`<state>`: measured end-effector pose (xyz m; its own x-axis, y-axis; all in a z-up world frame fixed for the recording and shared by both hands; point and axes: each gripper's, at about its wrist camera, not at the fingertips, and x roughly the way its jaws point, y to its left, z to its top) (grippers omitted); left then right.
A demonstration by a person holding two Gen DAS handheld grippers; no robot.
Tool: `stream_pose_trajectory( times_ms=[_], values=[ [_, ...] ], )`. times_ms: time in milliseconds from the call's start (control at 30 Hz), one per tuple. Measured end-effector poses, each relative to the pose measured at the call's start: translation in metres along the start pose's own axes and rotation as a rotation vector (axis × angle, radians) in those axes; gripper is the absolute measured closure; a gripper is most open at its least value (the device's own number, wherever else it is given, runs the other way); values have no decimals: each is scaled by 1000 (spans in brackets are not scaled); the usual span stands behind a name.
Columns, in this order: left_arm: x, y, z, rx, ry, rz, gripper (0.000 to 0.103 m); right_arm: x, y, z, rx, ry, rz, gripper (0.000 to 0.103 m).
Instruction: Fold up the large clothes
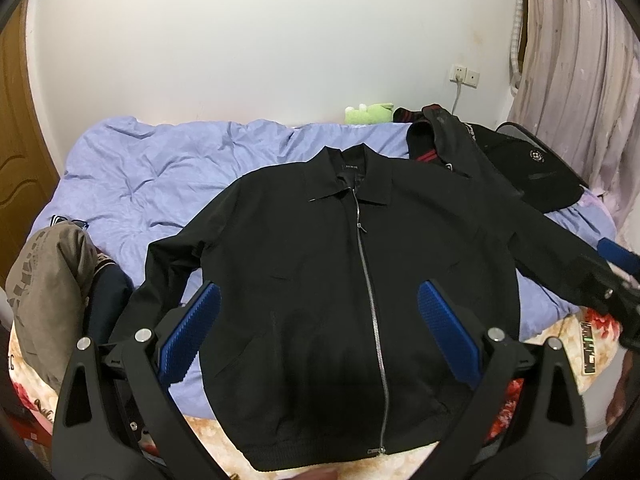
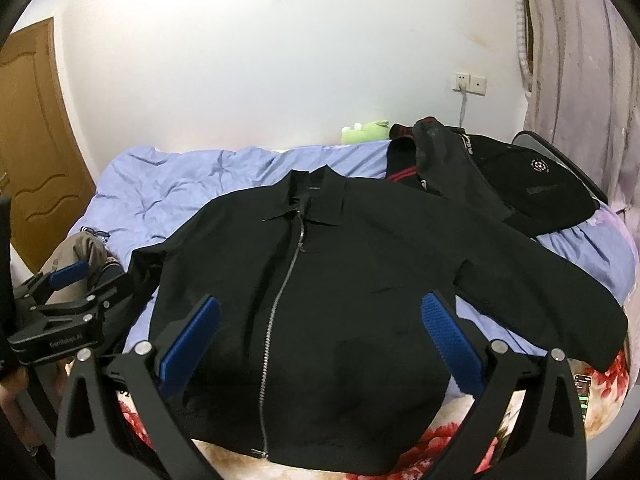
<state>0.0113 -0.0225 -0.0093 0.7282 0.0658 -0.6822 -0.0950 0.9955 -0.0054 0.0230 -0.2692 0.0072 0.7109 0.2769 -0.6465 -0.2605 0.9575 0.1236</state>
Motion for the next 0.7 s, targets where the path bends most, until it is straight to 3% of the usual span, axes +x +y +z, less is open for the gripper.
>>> stream_pose_trajectory(
  times_ms=[700],
  values=[
    [34,-62,-5,60,17,4,6,8,-57,2,29,1,-3,4]
  ],
)
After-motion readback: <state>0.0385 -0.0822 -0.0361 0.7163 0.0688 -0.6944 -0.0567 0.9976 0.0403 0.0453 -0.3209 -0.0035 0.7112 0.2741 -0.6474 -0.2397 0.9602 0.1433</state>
